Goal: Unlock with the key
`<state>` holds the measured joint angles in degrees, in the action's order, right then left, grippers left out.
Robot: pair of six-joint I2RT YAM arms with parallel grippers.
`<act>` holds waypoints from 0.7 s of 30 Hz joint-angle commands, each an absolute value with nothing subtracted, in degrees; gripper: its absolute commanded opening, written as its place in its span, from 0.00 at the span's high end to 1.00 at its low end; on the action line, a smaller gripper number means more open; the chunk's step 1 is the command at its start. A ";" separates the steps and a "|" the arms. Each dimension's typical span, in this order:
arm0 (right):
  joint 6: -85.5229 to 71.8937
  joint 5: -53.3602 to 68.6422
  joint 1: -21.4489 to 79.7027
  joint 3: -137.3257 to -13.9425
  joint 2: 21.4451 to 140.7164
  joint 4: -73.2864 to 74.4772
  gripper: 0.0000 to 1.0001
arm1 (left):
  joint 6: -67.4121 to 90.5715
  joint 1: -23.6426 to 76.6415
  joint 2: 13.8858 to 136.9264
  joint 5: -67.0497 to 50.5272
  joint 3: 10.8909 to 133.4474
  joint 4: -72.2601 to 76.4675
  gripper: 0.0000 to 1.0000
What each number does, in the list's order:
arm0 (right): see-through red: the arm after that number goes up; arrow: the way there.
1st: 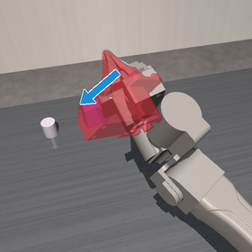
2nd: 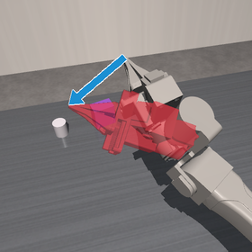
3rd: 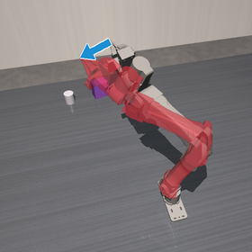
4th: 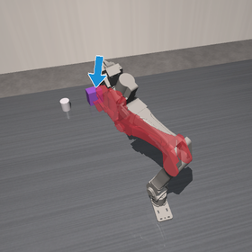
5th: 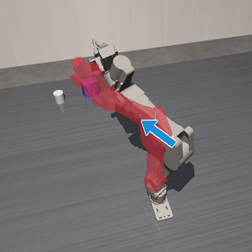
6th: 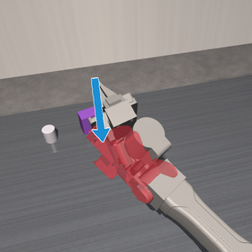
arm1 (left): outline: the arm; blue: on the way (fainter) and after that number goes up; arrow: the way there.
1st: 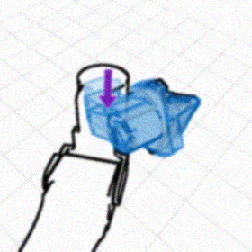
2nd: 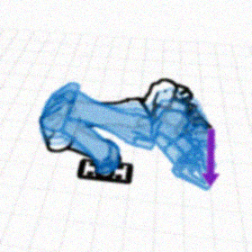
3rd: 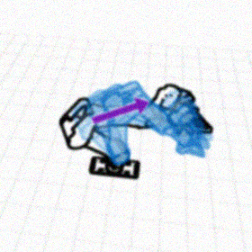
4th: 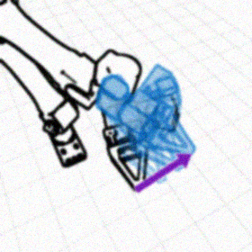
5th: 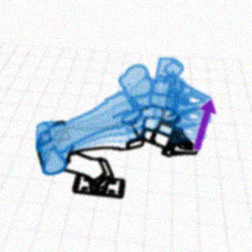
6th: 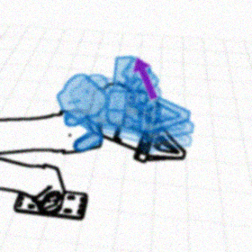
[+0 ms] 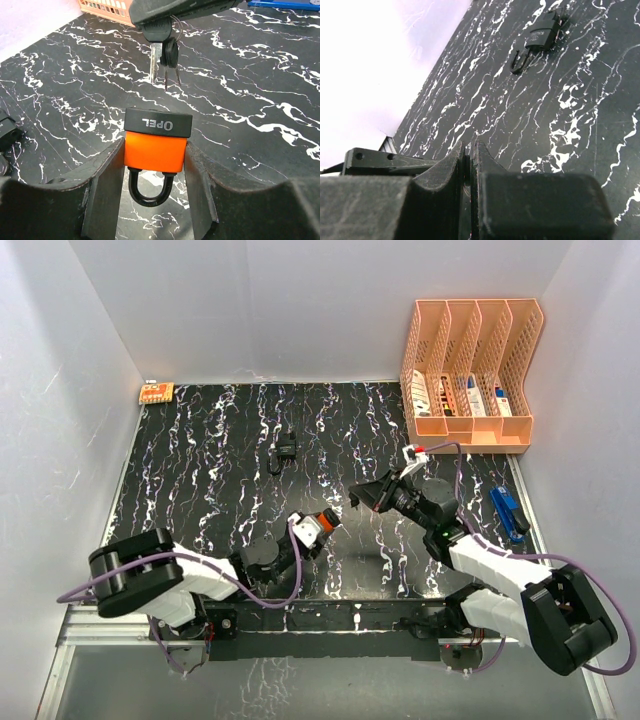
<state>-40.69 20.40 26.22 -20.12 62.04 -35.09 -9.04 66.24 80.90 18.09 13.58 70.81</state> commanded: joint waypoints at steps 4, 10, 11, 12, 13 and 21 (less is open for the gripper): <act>-41.68 17.99 28.12 -20.48 61.25 -43.01 1.00 | -9.92 66.62 87.99 18.87 13.27 90.63 1.00; -39.48 16.37 30.03 -20.48 59.96 -41.54 1.00 | -9.72 66.62 90.23 18.53 11.60 96.60 1.00; -39.12 15.95 30.32 -18.45 59.82 -41.53 1.00 | -9.80 66.62 90.16 18.19 11.40 96.81 1.00; -38.74 15.61 30.62 -17.90 59.52 -41.61 1.00 | -9.78 66.58 89.91 17.65 11.28 96.89 1.00; -38.56 15.16 30.93 -17.54 59.22 -41.70 1.00 | -9.80 66.62 89.83 17.39 11.11 96.90 1.00; -35.75 11.28 33.92 -15.41 55.98 -41.37 1.00 | -9.71 66.62 90.00 15.44 9.39 100.41 1.00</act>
